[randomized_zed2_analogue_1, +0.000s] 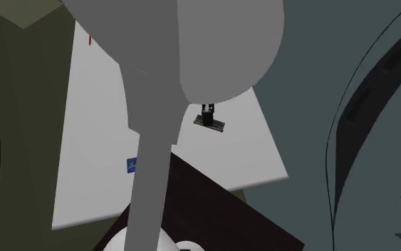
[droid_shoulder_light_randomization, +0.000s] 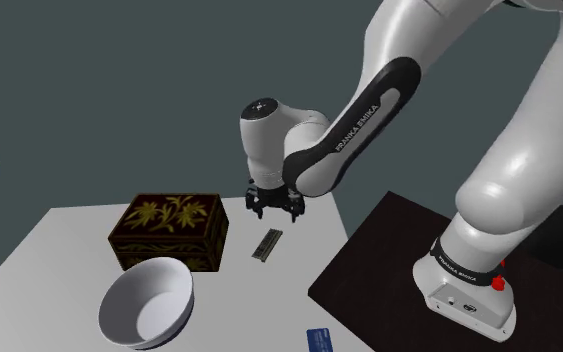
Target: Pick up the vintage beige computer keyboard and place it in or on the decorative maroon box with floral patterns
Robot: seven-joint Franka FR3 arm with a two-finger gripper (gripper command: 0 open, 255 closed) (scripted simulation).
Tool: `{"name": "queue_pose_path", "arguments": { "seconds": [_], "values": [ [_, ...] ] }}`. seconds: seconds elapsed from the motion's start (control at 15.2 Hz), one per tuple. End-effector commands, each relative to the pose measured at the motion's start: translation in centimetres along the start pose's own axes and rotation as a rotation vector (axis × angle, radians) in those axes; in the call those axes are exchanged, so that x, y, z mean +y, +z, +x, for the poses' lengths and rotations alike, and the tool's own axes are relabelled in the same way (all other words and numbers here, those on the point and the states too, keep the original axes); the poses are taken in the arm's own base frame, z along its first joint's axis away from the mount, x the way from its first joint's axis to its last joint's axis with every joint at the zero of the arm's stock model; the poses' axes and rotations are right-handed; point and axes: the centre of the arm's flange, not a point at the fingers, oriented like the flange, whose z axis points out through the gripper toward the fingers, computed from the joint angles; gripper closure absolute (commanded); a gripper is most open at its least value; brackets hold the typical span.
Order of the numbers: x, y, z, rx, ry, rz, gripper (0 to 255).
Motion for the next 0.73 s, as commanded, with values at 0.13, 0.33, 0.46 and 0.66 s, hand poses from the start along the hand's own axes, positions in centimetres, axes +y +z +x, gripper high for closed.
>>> {"name": "queue_pose_path", "arguments": {
  "seconds": [0.13,0.33,0.46,0.66],
  "values": [
    [-2.7,4.9,-0.6,0.013,0.107,-0.028,0],
    [-4.8,8.3,-0.9,0.02,0.178,-0.05,0],
    [-4.7,9.4,-0.8,0.02,0.178,-0.05,0],
    [-4.6,10.9,-0.8,0.02,0.178,-0.05,0]
  ]
}}
